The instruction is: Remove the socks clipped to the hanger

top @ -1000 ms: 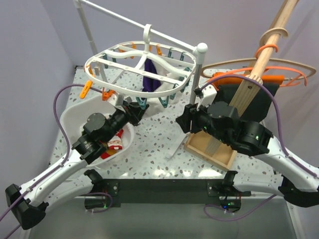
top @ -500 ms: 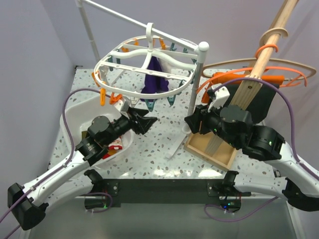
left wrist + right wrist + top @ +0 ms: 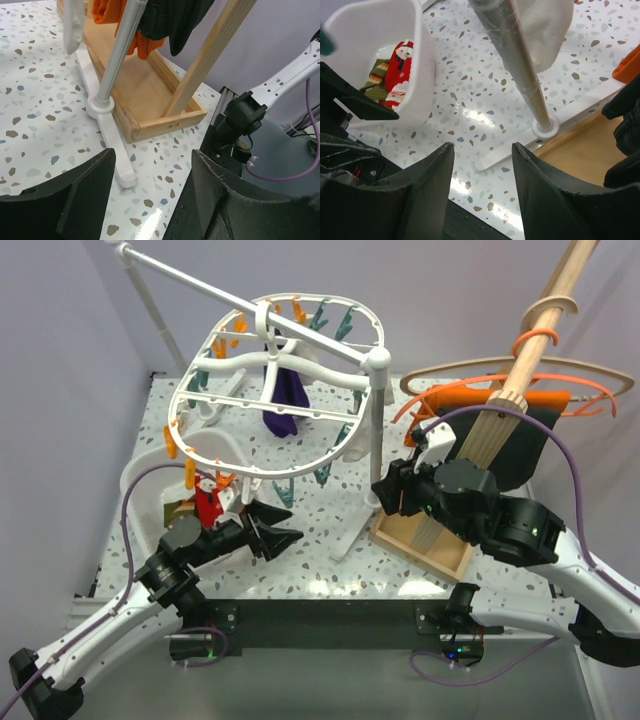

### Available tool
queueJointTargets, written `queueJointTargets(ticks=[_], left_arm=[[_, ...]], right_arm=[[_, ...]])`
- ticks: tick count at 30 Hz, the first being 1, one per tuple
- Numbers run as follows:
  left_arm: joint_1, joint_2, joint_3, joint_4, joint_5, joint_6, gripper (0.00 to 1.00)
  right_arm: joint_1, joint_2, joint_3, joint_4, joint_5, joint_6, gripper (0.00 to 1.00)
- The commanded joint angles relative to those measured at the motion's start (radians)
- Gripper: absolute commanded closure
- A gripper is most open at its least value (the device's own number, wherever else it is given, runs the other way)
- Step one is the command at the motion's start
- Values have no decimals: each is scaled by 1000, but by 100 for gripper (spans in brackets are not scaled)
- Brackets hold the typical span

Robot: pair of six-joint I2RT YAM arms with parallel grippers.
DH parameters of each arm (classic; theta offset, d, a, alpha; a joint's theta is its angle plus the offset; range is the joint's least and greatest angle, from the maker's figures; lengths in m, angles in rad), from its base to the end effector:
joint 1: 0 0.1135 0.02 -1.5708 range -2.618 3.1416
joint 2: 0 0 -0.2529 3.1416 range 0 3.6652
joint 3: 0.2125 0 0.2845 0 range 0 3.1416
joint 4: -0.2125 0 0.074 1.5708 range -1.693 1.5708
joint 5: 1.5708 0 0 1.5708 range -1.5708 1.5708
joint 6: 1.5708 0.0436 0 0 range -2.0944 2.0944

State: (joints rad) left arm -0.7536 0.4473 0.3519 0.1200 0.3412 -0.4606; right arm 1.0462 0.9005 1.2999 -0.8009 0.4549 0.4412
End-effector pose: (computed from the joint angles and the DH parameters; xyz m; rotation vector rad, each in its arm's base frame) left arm 0.1283 -0.1404 0.2590 0.5310 1.5955 -1.2025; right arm 0.1167 0.1635 0.4309 -0.2950 1.9457 0.5403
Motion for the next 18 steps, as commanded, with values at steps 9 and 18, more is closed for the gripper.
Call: queueJointTargets(ticks=[9,18], left_arm=[[0,254,217,-17,-185,27,33],[60,438,331,40,-68,168,27]], right_arm=[[-3,-60,-19,23,-10,21,45],[-3,-77,-22,8,-18,33,45]])
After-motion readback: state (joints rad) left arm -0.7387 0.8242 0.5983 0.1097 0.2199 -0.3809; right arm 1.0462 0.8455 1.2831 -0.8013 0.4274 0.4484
